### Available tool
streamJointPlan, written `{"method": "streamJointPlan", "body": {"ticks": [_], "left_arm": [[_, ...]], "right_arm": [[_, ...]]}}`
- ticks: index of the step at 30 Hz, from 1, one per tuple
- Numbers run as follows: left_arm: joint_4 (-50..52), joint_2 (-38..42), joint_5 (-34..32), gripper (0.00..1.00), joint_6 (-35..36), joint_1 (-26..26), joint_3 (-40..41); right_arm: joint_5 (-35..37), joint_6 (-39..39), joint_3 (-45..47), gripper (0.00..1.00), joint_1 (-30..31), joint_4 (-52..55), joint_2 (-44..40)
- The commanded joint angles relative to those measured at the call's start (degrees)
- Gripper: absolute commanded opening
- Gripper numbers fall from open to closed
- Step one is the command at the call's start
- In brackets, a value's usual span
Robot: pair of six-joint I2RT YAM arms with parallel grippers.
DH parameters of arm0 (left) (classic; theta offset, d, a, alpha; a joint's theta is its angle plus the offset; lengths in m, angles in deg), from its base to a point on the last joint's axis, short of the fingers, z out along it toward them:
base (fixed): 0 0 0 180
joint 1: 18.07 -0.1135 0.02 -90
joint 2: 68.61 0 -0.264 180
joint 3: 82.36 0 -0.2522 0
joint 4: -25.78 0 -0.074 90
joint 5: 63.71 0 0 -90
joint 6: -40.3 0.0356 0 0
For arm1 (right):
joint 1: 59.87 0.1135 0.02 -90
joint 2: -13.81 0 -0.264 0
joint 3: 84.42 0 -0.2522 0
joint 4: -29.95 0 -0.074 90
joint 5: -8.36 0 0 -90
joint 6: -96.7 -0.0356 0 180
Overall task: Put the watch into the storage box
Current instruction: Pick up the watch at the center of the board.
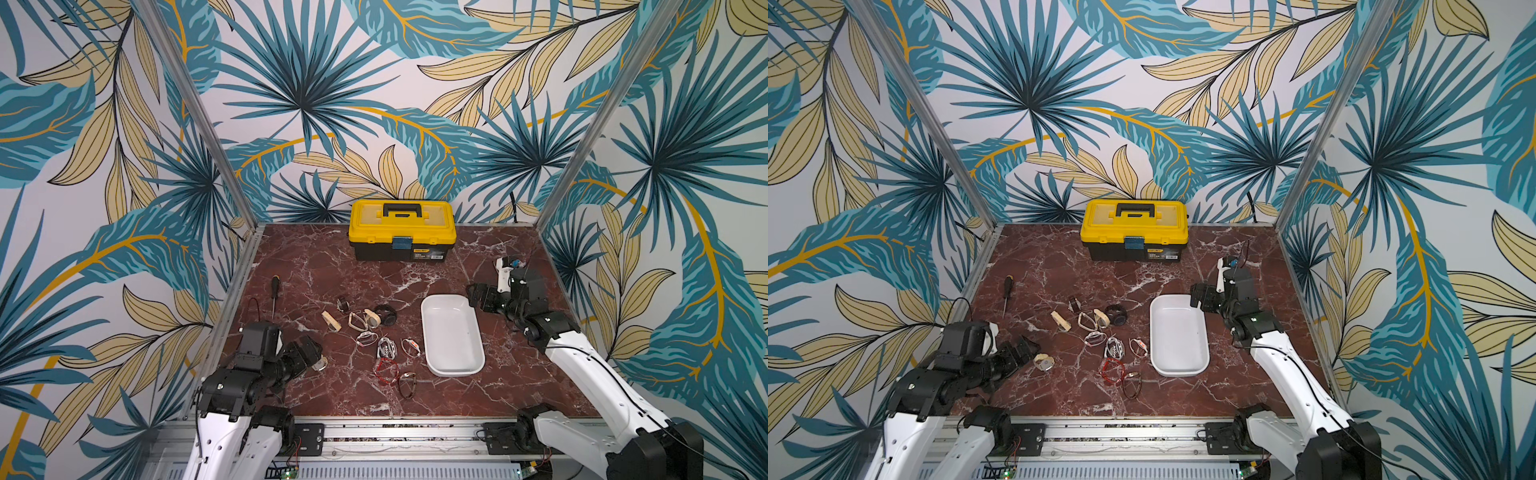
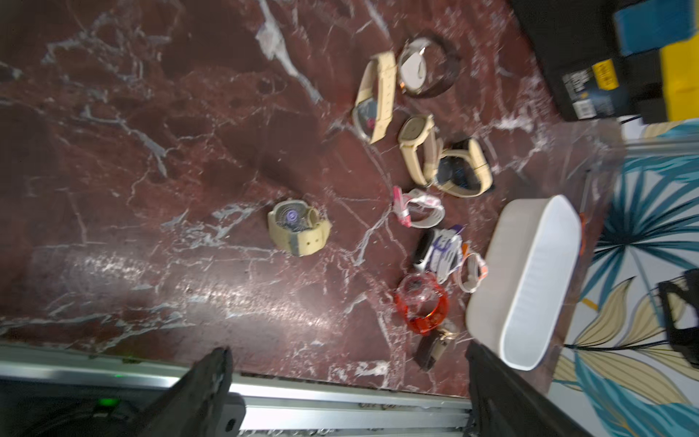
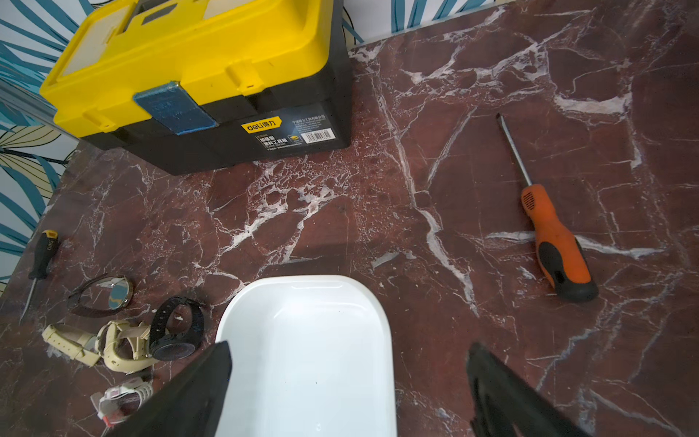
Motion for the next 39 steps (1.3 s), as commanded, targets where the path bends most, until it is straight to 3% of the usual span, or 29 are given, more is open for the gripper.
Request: {"method": "streamJointPlan", "body": {"ticks": [1, 4, 7, 13, 16, 19, 23, 32, 39], "left_arm": [[-0.5, -1.7, 0.3, 0.99, 5.3, 0.2, 0.5], [-0.3, -1.8, -1.2, 0.96, 4.1, 1.1, 1.1], [-1.7, -1.4, -4.4, 0.99, -1.4, 5.6, 2.5], [-5.9, -5.9, -20.5, 1.00, -11.2, 19.6, 2.9], [-5.8, -8.8, -27.4, 1.00, -11.0, 20.6, 2.1], [-10.4, -12.2, -24.8, 1.00, -9.5, 20.9, 3.5], [-11.7, -15.9, -28.2, 1.00, -6.5, 21.3, 2.9], [-17.1, -24.6, -22.6, 1.00, -2.3, 21.3, 3.5], [-17.6, -27.3, -22.3, 0.88, -0.9, 21.3, 4.5]], "right_arm": [[-0.5, 0.4, -0.3, 0.99, 0.6, 2.0, 0.0], [-0.9, 0.3, -0.2, 0.99, 0.8, 1.8, 0.5], [-1.1, 0.1, -0.5, 0.99, 1.1, 2.0, 1.2], [-1.6, 0.3, -1.0, 0.99, 1.9, 2.0, 1.2], [-1.6, 0.6, -1.4, 0.99, 2.3, 2.7, 1.2], [-1.6, 1.3, -1.4, 0.99, 2.5, 3.1, 1.2], [-1.2, 1.7, -1.4, 0.99, 2.7, 3.9, 1.0], [-0.8, 1.6, -1.1, 0.99, 2.8, 4.2, 0.5], [0.0, 1.5, -1.3, 0.99, 3.2, 4.6, 0.3]]}}
